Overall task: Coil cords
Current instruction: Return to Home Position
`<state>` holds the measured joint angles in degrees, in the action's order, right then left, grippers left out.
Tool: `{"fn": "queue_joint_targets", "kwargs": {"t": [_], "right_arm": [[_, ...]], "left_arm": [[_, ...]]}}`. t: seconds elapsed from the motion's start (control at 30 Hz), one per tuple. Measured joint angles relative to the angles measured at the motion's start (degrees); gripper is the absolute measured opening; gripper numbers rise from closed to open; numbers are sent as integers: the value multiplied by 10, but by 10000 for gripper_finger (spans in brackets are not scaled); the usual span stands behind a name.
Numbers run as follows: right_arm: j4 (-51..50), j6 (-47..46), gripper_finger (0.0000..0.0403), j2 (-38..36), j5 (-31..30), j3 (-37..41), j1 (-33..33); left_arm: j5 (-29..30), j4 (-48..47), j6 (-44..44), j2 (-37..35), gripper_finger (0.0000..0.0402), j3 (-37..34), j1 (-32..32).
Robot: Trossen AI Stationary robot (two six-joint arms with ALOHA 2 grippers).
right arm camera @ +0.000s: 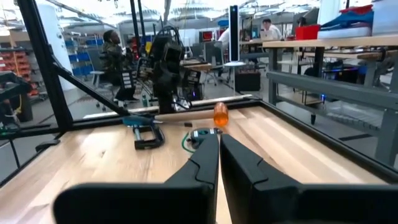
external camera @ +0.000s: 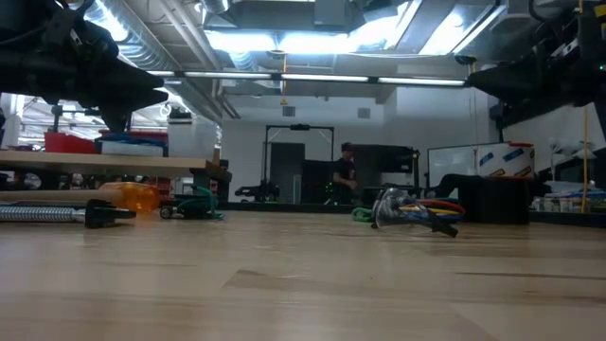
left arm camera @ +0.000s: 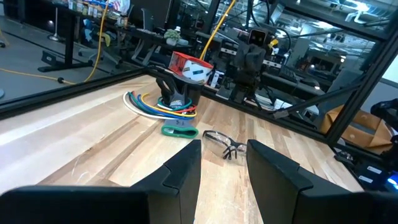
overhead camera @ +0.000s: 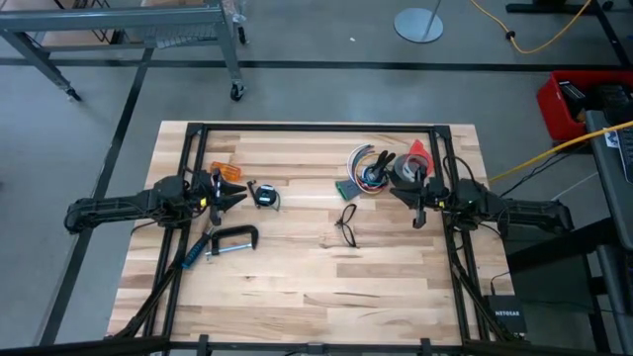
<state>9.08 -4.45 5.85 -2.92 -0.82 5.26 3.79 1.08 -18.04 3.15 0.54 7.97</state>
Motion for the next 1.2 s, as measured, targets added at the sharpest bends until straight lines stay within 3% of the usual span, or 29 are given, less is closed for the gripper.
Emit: {"fn": "queue_joint_targets", "kwargs": {"t": [0.5,0.9,1.2], "right_arm": [[-4,-1,19,-2,1,-1,0],[-6,-1,19,-48,1,-2,0],[-15,-1,19,-57,1,-3,0]], "left_arm": [[0,0,0,0,120,0,0],[0,0,0,0,120,0,0],[0,0,0,-29,120,0,-1]]}}
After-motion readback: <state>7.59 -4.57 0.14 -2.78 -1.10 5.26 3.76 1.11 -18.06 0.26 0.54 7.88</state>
